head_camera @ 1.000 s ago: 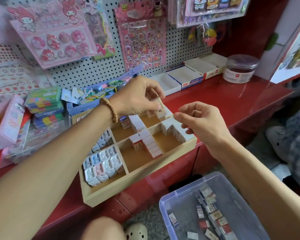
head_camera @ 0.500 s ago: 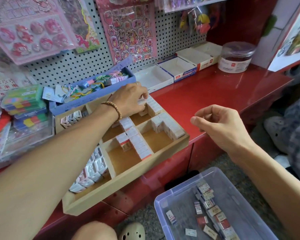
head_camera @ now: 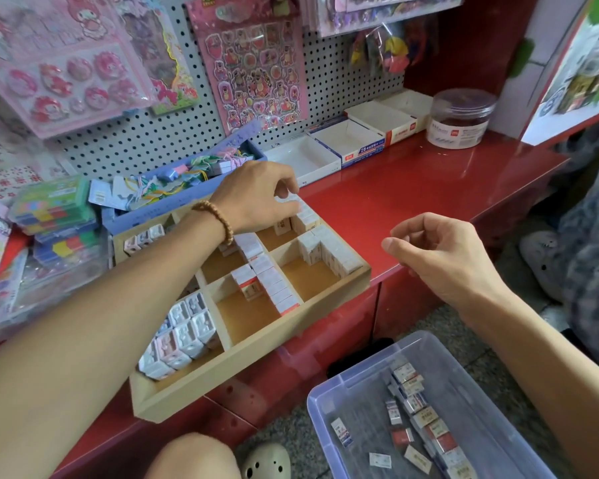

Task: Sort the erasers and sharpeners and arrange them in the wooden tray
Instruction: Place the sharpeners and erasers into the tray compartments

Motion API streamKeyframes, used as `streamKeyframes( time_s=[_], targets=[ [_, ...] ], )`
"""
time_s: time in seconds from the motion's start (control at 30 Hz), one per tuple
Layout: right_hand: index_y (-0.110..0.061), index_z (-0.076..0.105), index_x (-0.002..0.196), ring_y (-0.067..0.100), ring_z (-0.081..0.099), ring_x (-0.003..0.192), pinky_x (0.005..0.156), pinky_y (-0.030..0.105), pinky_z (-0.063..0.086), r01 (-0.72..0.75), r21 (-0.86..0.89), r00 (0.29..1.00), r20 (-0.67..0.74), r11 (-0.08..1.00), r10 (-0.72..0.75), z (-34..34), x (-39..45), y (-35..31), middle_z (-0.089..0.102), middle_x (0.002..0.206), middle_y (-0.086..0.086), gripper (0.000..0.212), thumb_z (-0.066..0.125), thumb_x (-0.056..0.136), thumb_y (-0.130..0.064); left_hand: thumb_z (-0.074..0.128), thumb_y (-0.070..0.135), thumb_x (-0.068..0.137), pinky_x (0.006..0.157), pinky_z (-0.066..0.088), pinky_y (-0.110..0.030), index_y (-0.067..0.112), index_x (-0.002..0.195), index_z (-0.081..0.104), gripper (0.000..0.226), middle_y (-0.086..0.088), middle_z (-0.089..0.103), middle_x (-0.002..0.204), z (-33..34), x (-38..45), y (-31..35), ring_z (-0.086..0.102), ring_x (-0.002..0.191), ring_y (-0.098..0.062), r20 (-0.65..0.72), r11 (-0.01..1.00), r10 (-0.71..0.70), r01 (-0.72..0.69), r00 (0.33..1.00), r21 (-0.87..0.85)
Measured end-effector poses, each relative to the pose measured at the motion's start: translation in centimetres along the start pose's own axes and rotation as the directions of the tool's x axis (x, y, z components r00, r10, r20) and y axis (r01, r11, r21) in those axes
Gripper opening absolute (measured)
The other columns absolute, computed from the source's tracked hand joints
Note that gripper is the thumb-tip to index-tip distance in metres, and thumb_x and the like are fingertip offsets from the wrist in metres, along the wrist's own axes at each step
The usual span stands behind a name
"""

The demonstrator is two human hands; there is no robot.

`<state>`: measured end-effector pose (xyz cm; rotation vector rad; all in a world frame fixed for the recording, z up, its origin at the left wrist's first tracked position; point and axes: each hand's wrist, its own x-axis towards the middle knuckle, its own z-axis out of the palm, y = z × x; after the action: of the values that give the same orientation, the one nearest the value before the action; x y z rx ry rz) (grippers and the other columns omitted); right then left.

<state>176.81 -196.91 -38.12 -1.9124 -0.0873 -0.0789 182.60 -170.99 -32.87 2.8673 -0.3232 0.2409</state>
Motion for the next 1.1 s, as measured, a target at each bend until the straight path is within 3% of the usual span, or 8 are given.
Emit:
streamKeyframes(
  time_s=[0.2, 0.53, 0.63, 0.77, 0.87, 0.97, 1.1],
  targets=[
    [-0.021, 0.072, 0.084, 0.002, 0.054, 0.059, 0.062, 0.025, 0.046, 0.021, -0.092, 1.000, -0.013, 0.996, -0.022, -1.6, -2.0, -0.5, 0.065, 0.071, -0.008, 0.008, 0.078, 0.083, -0.027, 0.075, 0.033, 0.083, 0.069, 0.052, -0.020, 0.022, 0.090, 0.072, 0.013, 0.008, 0.069, 0.081, -1.4, -5.9, 5.8, 0.064, 0.072, -0.007, 0.015, 0.944, 0.085, -0.076, 0.996, -0.321],
    [-0.021, 0.070, 0.086, -0.009, 0.052, 0.056, 0.054, 0.007, 0.039, -0.003, -0.250, 0.999, -0.043, 0.968, -0.008, -4.7, -7.9, 0.2, 0.063, 0.070, -0.012, 0.009, 0.077, 0.083, -0.027, 0.073, 0.033, 0.085, 0.072, 0.047, -0.016, 0.024, 0.087, 0.069, 0.010, 0.011, 0.070, 0.086, 4.8, -16.3, 12.3, 0.063, 0.082, -0.002, 0.236, 0.858, 0.189, -0.043, 0.953, -0.512],
    [-0.023, 0.070, 0.086, -0.010, 0.051, 0.055, 0.055, 0.006, 0.038, -0.074, -0.251, 0.996, -0.067, 0.965, 0.059, -4.9, -10.0, 2.9, 0.062, 0.069, -0.013, 0.009, 0.076, 0.082, -0.027, 0.074, 0.032, 0.084, 0.069, 0.047, -0.014, 0.029, 0.082, 0.065, 0.010, 0.012, 0.070, 0.083, 9.7, -19.5, 13.9, 0.063, 0.078, 0.002, 0.366, 0.841, 0.196, 0.035, 0.910, -0.539],
    [-0.019, 0.070, 0.085, -0.002, 0.053, 0.061, 0.061, 0.020, 0.046, -0.241, -0.255, 0.970, -0.102, 0.936, 0.222, -4.5, -13.6, 9.2, 0.061, 0.068, -0.013, 0.010, 0.076, 0.082, -0.026, 0.073, 0.043, 0.081, 0.073, 0.053, -0.030, 0.024, 0.084, 0.067, 0.019, 0.009, 0.070, 0.080, 17.8, -23.9, 15.7, 0.064, 0.074, -0.005, 0.538, 0.853, 0.202, 0.123, 0.819, -0.508],
    [-0.018, 0.069, 0.084, 0.010, 0.060, 0.070, 0.072, 0.032, 0.052, -0.384, -0.240, 0.923, -0.144, 0.892, 0.358, -3.6, -15.9, 14.8, 0.063, 0.071, -0.009, 0.006, 0.072, 0.082, -0.022, 0.067, 0.045, 0.084, 0.076, 0.051, -0.030, 0.031, 0.081, 0.058, 0.017, 0.011, 0.065, 0.081, 22.2, -25.6, 16.8, 0.063, 0.081, -0.010, 0.609, 0.899, 0.249, 0.054, 0.753, -0.434],
    [-0.020, 0.065, 0.089, 0.017, 0.063, 0.080, 0.079, 0.039, 0.053, -0.518, -0.191, 0.852, -0.199, 0.834, 0.484, -2.1, -18.5, 21.0, 0.064, 0.079, -0.006, 0.008, 0.070, 0.082, -0.019, 0.064, 0.048, 0.086, 0.074, 0.047, -0.027, 0.032, 0.088, 0.060, 0.017, 0.014, 0.057, 0.082, 25.7, -25.8, 16.8, 0.061, 0.086, -0.012, 0.637, 0.930, 0.248, 0.005, 0.730, -0.367],
    [-0.011, 0.059, 0.125, 0.030, 0.057, 0.114, 0.096, 0.035, 0.044, -0.750, -0.152, 0.656, -0.283, 0.643, 0.699, 0.7, -22.5, 29.3, 0.058, 0.121, 0.011, 0.046, 0.072, 0.084, -0.029, 0.062, 0.046, 0.088, 0.075, 0.050, -0.032, 0.028, 0.096, 0.063, 0.020, 0.015, 0.053, 0.085, 29.0, -25.5, 15.3, 0.062, 0.089, -0.015, 0.653, 0.950, 0.243, -0.039, 0.717, -0.310]
  ],
)
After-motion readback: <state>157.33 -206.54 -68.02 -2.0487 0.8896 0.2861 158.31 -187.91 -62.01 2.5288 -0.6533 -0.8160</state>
